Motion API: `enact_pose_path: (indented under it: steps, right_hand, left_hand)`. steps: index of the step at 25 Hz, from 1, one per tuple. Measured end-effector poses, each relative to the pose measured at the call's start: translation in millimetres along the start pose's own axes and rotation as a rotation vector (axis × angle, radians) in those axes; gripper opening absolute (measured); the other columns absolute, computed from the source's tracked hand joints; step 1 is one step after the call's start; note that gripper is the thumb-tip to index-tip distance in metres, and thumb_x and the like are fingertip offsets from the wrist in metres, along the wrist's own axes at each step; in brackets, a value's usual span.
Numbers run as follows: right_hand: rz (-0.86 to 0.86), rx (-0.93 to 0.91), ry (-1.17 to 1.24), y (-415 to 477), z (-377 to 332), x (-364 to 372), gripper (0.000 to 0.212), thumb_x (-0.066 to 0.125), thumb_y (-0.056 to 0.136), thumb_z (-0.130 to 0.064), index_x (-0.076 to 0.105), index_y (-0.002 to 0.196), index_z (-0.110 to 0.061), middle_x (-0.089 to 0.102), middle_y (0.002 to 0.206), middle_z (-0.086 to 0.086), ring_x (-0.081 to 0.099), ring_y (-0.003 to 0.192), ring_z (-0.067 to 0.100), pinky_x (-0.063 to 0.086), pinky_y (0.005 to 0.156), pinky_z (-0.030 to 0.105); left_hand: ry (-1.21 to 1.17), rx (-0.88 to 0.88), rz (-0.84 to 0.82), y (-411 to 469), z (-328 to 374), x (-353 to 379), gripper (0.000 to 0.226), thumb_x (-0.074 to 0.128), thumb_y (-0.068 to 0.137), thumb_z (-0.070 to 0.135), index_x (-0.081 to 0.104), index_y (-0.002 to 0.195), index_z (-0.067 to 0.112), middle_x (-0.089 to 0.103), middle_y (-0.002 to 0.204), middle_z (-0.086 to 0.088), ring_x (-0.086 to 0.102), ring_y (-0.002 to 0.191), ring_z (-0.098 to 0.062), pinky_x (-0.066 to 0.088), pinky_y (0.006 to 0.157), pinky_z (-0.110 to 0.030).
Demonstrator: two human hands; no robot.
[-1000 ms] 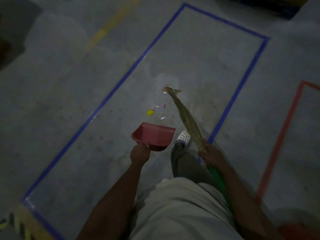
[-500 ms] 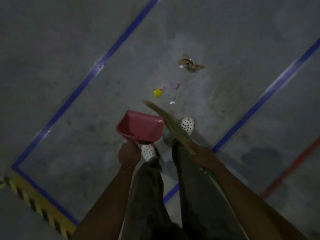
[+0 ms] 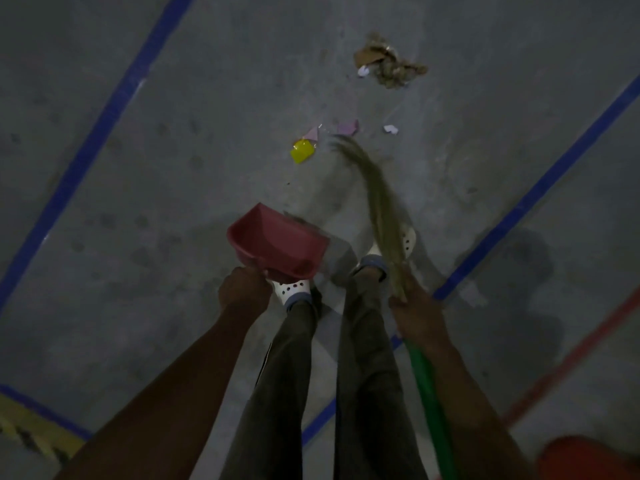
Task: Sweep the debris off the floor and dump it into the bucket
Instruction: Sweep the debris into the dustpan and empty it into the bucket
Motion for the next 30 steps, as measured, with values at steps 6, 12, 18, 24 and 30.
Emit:
enact_pose_path:
  steps: [6,12,18,24,30]
  right_hand:
    - [-0.240,-0.166,0.144,-101.9,-72.3,80.1,0.075,0.059,0.098,-0.030,0.016,0.153,-0.058,0.064,0.101,-0.008,0.069,0.066,0.004,0.054,0.051,0.022]
    - [-0.224,-0.222,-0.102,76.8,-138.7,90.5,0.078,0.057,0.095,-0.024,0.017,0.160,-0.041,0.059,0.137,0.013,0.065,0.104,0.031,0.057,0.085,0.036]
    - [-0.115,-0.031,0.374,81.6,-100.4,28.1,0.070,0.063,0.096,-0.023,0.031,0.157,-0.036,0.071,0.097,0.014,0.068,0.068,0.022,0.058,0.059,0.033]
    - [-0.237,-0.192,0.536,-15.8,-150.8,42.3,0.076,0.065,0.080,-0.043,0.033,0.147,-0.058,0.074,0.088,-0.002,0.070,0.062,0.015,0.054,0.055,0.027]
    - [-0.315,-0.281,0.742,148.3,-278.5,4.2,0.032,0.062,0.095,-0.016,0.059,0.119,-0.036,0.056,0.062,0.011,0.051,0.041,0.019,0.043,0.040,0.025]
  left_hand:
    - [0.042,-0.001,0.016,-8.6,-9.9,-21.5,0.042,0.057,0.093,0.028,0.049,0.131,0.010,0.060,0.121,-0.017,0.062,0.111,-0.036,0.049,0.090,-0.039]
    - [0.018,-0.095,0.117,41.0,-35.4,-34.3,0.034,0.051,0.097,0.029,0.057,0.122,0.007,0.065,0.111,-0.018,0.064,0.101,-0.038,0.046,0.076,-0.036]
    - [0.065,0.004,0.155,63.4,9.8,-66.9,0.048,0.056,0.094,0.029,0.046,0.134,0.007,0.060,0.122,-0.019,0.060,0.112,-0.039,0.049,0.090,-0.041]
    - [0.069,0.103,0.206,52.7,58.8,-95.4,0.044,0.058,0.092,0.028,0.047,0.132,0.010,0.062,0.115,-0.017,0.063,0.104,-0.036,0.048,0.077,-0.038]
    - [0.010,0.142,0.283,99.3,113.2,-114.1,0.035,0.050,0.095,0.025,0.055,0.128,0.013,0.044,0.072,0.002,0.064,0.098,-0.034,0.044,0.072,-0.034]
Point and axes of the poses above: each hand's wrist, its own y-axis towards the middle knuckle, its own x-axis out of the palm, z = x × y, the point moved 9 cm from there along y, towards the middle knuckle
